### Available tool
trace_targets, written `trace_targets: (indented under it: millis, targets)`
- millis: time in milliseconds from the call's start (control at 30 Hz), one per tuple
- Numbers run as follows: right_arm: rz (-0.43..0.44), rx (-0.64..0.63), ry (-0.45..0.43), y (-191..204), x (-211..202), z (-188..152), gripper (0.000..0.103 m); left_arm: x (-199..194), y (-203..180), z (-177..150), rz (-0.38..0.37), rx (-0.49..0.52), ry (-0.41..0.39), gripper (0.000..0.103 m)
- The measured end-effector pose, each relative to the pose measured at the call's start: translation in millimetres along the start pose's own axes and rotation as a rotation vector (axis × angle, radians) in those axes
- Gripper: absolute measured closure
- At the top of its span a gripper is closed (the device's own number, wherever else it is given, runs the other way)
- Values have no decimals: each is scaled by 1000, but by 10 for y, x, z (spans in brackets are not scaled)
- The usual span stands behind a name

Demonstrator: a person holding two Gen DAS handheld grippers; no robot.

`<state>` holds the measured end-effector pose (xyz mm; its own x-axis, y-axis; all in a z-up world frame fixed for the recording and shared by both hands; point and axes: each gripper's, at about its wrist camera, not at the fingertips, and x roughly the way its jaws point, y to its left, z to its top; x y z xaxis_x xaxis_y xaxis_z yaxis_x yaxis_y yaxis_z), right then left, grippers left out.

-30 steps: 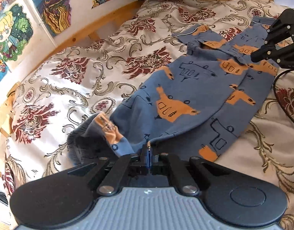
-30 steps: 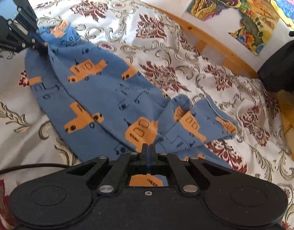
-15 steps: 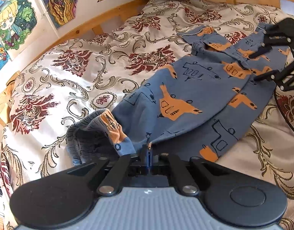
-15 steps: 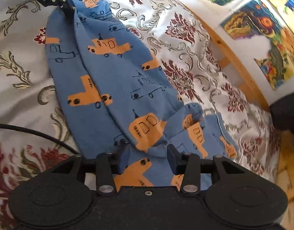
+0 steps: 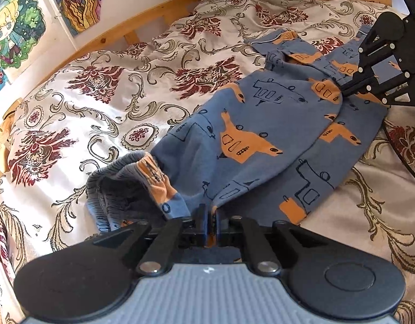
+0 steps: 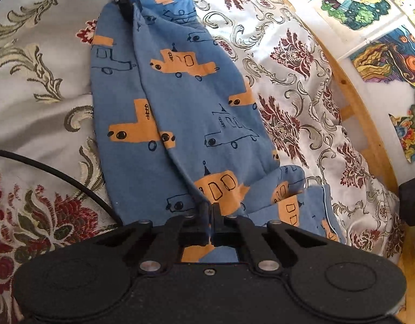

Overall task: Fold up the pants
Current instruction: 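Lift the waistband with both tools and fold the pants lengthwise over the legs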

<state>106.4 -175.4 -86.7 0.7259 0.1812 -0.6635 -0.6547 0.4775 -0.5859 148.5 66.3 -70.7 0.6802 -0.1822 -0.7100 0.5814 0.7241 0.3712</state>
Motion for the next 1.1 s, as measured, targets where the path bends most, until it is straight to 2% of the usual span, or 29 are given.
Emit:
trace_targets:
  millis: [67, 200, 267, 433, 500, 533, 567, 667, 767, 900, 1100]
  targets:
    - [-4, 0, -3, 5, -12, -3, 103, -8, -15, -5, 0, 10, -4, 85]
    - [-16, -18, -4, 30, 11, -5, 102, 2, -61, -12, 12, 34, -1, 85]
    - [-3, -26, 10, 36, 49, -8, 90, 8, -73, -15, 17, 42, 1, 85]
    - [19, -37, 16, -5, 82, -10, 88, 18, -72, -18, 23, 45, 3, 87]
    - [36, -40, 24, -35, 100, -4, 88, 17, -74, -18, 28, 47, -1, 89]
    - [47, -38, 29, -51, 113, 1, 92, 17, -69, -17, 29, 47, -3, 90]
    - [62, -33, 33, -63, 127, 7, 103, 14, -67, -16, 29, 45, -5, 92]
    - [69, -20, 34, -75, 117, 18, 103, 8, -60, -17, 30, 41, -13, 98]
    - [36, -1, 11, -67, 10, 20, 103, -14, -59, -19, 25, 42, -22, 101]
    - [3, 43, -20, -53, -241, 21, 103, -87, -42, -28, 21, 44, -36, 102]
    - [15, 17, -3, 135, -433, 3, 103, -193, -46, -86, 10, 84, -30, 102]
